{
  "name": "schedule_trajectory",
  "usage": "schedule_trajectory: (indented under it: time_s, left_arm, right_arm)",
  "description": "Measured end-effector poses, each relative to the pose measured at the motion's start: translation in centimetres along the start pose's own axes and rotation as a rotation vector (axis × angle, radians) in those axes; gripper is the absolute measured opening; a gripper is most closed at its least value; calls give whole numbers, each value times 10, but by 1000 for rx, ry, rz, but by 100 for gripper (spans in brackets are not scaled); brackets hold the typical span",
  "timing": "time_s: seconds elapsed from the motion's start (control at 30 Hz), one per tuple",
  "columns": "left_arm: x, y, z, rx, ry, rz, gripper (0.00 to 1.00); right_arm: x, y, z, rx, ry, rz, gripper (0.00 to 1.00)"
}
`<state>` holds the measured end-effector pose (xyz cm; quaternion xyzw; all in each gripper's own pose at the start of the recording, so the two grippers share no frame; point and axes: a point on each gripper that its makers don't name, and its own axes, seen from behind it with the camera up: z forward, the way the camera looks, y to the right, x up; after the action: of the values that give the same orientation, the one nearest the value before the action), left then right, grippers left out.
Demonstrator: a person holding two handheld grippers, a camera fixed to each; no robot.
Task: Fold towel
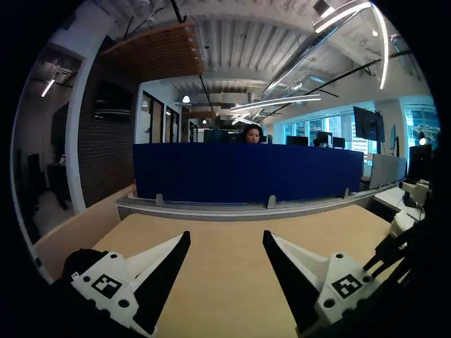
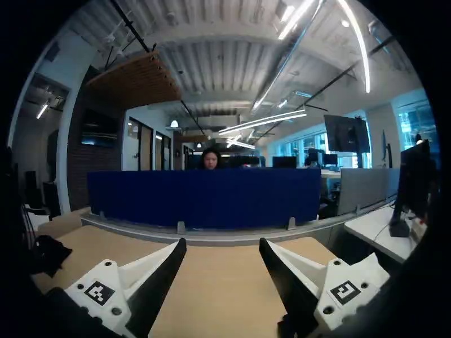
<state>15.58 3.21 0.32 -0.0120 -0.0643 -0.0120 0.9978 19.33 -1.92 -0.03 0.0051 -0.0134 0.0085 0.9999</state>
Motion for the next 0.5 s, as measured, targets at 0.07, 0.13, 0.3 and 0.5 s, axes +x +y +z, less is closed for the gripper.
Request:
schedule_trajectory:
  time_s: [0.07,0.13,0.3,0.5]
  left_arm:
    - [2,-1,0,0,10,-1,95]
    - [3,-2,0,0,19,-2,95]
    - [5,-8,-1,6,44,-14,95]
    - [3,-10,-3,9,71,9,95]
  right_arm:
    - [2,-3,-1,-2,8,5,100]
    - [3,-6,-2,-3,14,8,100]
    - [4,-16,-5,8,23,-1,100]
    - [8,-28,-9,9,24,-7,100]
